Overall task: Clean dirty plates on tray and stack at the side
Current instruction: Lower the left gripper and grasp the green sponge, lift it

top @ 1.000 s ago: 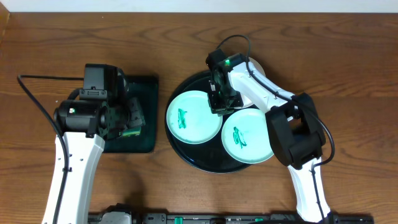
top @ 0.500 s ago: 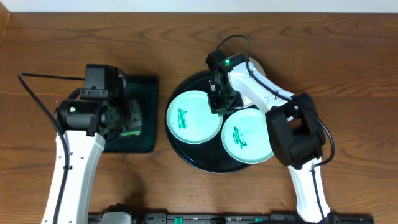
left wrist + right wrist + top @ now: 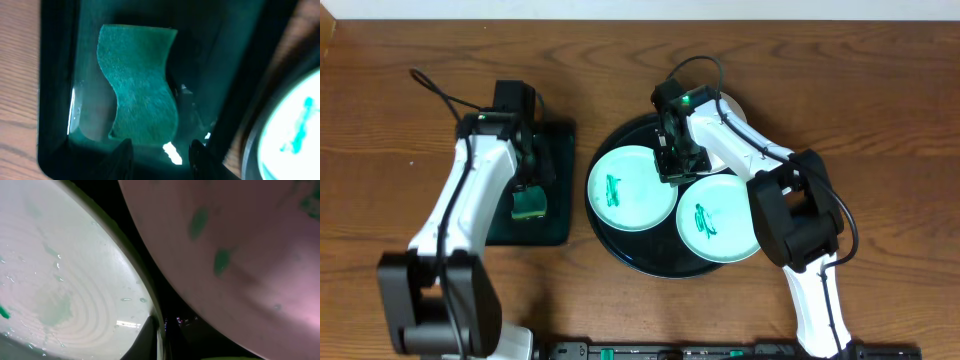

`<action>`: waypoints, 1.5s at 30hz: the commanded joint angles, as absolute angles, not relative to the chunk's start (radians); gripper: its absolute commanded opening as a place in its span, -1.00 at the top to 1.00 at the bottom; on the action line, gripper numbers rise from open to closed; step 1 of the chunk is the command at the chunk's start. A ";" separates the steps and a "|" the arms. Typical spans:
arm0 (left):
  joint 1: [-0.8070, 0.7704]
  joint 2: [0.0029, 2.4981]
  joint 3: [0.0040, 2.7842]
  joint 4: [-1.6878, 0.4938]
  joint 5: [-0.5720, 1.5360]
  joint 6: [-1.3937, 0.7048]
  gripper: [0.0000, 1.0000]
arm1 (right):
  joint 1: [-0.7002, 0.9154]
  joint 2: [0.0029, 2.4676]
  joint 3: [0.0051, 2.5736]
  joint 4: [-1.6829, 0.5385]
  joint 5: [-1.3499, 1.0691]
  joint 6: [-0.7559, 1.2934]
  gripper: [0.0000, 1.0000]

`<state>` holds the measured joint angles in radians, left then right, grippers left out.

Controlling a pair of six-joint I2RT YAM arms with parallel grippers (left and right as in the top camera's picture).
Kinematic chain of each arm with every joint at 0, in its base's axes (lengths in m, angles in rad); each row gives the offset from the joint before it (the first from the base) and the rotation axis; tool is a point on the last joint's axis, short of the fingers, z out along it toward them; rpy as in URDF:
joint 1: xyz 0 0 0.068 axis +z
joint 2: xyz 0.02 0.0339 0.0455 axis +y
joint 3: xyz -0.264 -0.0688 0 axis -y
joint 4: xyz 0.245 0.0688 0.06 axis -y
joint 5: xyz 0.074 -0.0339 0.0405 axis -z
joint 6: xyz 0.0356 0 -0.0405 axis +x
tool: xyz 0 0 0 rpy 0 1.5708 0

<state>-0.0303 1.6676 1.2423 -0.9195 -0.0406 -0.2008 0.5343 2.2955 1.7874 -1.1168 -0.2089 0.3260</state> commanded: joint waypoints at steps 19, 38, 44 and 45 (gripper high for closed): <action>0.073 1.938 1.258 -0.790 0.017 -0.086 0.33 | 0.565 2.357 1.774 -1.092 -0.233 0.276 0.97; 0.052 1.885 1.260 -0.809 0.044 -0.166 0.86 | 0.565 2.357 1.774 -1.092 -0.233 0.276 0.98; -0.026 1.652 1.260 -0.831 0.033 -0.179 0.86 | 0.564 2.357 1.774 -1.092 -0.233 0.275 0.97; -0.037 1.615 1.260 -0.835 0.030 -0.182 0.86 | 0.565 2.357 1.774 -1.091 -0.233 0.275 0.98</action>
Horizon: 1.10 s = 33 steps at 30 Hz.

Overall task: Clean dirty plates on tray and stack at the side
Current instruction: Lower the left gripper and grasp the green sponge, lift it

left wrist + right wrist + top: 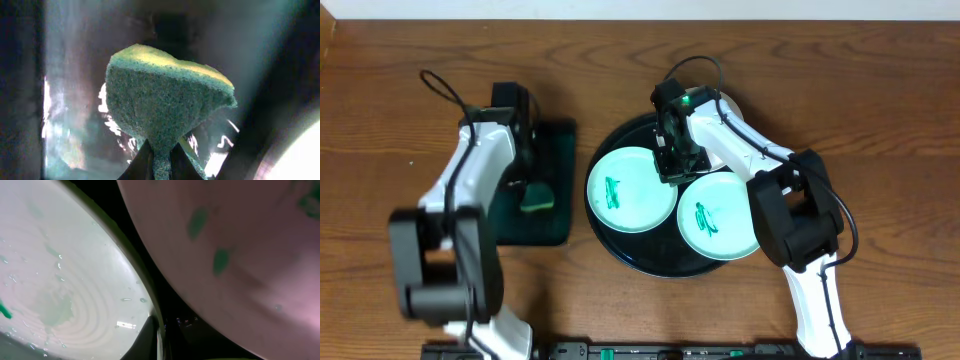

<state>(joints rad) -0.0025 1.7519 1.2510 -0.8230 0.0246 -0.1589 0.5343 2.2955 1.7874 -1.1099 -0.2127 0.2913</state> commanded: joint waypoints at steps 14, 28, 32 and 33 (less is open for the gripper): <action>-0.062 1.443 1.260 -0.913 -0.070 -0.293 0.85 | 0.565 2.357 1.774 -1.092 -0.233 0.273 0.98; -0.062 1.683 1.260 -0.908 -0.093 -0.300 0.86 | 0.564 2.357 1.774 -1.091 -0.233 0.272 0.97; -0.062 1.743 1.260 -0.900 -0.092 -0.301 0.86 | 0.564 2.357 1.774 -1.091 -0.233 0.272 0.97; -0.062 1.748 1.260 -0.900 -0.092 -0.301 0.85 | 0.564 2.357 1.774 -1.090 -0.233 0.272 0.98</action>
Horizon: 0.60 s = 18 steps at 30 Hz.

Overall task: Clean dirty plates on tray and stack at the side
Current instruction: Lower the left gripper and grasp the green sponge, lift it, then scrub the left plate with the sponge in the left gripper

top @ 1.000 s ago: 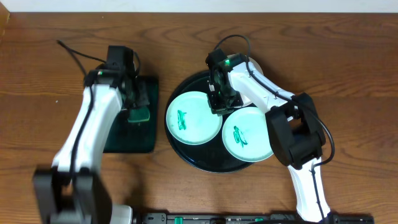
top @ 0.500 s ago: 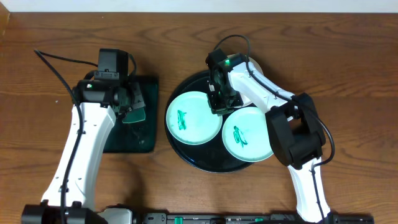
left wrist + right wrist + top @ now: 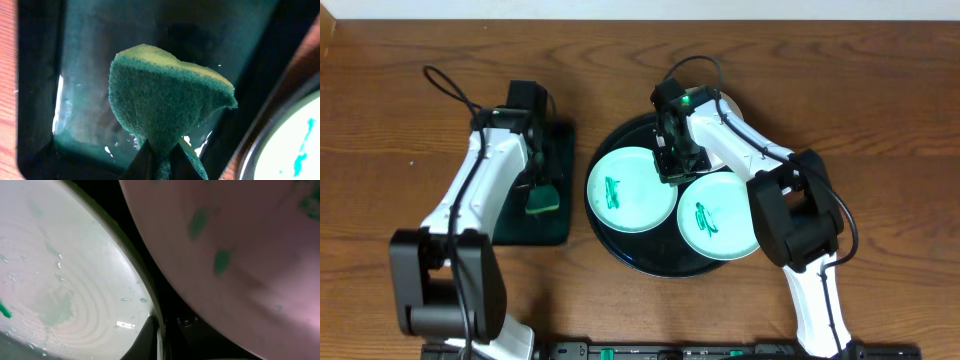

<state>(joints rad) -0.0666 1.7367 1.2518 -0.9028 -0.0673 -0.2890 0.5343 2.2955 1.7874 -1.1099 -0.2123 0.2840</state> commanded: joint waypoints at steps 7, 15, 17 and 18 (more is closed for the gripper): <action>-0.062 1.752 1.260 -0.897 -0.092 -0.300 0.86 | 0.564 2.357 1.774 -1.088 -0.233 0.272 0.98; -0.062 1.752 1.260 -0.902 -0.091 -0.297 0.86 | 0.564 2.357 1.774 -1.089 -0.233 0.273 0.98; -0.064 1.748 1.260 -0.904 -0.087 -0.296 0.86 | 0.564 2.357 1.774 -1.089 -0.233 0.272 0.98; -0.066 1.736 1.260 -0.908 -0.070 -0.289 0.86 | 0.564 2.357 1.774 -1.088 -0.233 0.272 0.97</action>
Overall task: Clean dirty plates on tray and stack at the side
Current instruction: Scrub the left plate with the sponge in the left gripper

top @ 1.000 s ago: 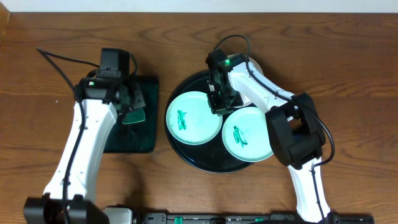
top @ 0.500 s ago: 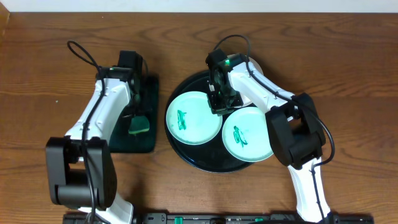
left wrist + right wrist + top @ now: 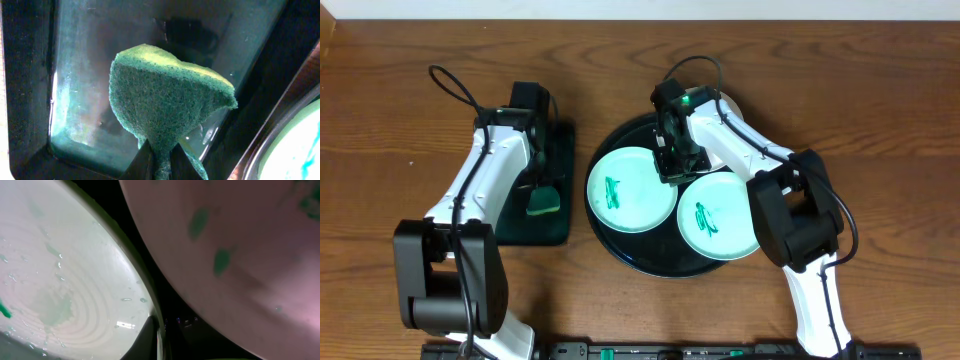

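Two pale plates with green smears lie on the round black tray (image 3: 650, 262): the left plate (image 3: 628, 188) and the right plate (image 3: 718, 228). My right gripper (image 3: 672, 165) is shut on the left plate's far-right rim; the right wrist view shows its fingers (image 3: 150, 330) pinching that rim, between the left plate (image 3: 60, 280) and the right plate (image 3: 240, 255). My left gripper (image 3: 161, 162) is shut on a green sponge (image 3: 165, 110) with a yellow back. It holds the sponge (image 3: 541, 203) over the dark square basin (image 3: 515, 232).
The basin holds shallow water (image 3: 80, 75) and sits just left of the tray. A third pale plate's edge (image 3: 732, 105) shows at the tray's back right, under the right arm. Brown wooden table (image 3: 400, 100) lies all around.
My left gripper holds the sponge a little higher over the basin, so more of the basin shows in its wrist view. The right gripper stays shut on the plate rim.
At first my left gripper was open above the sponge, which lay flat in the basin. Then it was shut on the sponge low in the water. After that it held the sponge clear of the water, and now higher. My right gripper kept its grip on the left plate's rim throughout.
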`<action>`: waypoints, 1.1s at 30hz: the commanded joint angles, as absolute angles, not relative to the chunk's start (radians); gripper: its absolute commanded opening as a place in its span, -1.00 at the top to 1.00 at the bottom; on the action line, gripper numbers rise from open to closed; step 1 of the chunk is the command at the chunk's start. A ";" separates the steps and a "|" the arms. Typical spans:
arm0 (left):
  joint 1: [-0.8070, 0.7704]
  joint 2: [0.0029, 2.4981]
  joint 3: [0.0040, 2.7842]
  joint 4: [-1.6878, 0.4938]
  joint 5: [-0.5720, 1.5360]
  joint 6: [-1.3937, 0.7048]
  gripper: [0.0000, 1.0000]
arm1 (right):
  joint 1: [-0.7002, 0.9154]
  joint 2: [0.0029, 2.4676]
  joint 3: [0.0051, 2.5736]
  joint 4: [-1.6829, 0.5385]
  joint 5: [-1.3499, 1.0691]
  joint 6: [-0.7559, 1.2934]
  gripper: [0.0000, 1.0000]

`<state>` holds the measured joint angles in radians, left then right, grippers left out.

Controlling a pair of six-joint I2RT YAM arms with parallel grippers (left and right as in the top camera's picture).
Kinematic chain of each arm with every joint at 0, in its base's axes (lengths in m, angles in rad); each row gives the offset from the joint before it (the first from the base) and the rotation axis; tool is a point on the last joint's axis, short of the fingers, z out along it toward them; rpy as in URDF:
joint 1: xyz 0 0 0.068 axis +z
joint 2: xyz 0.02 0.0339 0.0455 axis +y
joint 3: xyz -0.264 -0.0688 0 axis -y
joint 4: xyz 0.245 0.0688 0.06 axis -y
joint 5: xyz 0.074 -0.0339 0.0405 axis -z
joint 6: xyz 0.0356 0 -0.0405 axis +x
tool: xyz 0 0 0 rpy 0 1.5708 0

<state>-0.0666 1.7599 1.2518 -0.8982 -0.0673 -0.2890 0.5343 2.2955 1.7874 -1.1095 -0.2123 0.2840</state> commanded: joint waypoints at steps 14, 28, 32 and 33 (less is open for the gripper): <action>-0.262 1.613 1.261 -0.852 0.262 -0.329 0.86 | 0.564 2.357 1.774 -1.077 -0.236 0.273 0.97; -0.336 1.872 1.261 -0.734 0.190 -0.425 0.86 | 0.564 2.357 1.774 -1.091 -0.237 0.273 0.98; -0.335 1.967 1.261 -0.734 0.071 -0.448 0.86 | 0.564 2.357 1.774 -1.092 -0.237 0.273 0.98; -0.335 1.989 1.261 -0.733 0.060 -0.447 0.86 | 0.564 2.357 1.774 -1.092 -0.237 0.273 0.98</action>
<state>-0.3428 1.9217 1.2594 -0.7269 0.1848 -0.4225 0.5343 2.2955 1.7874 -1.1049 -0.2165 0.2802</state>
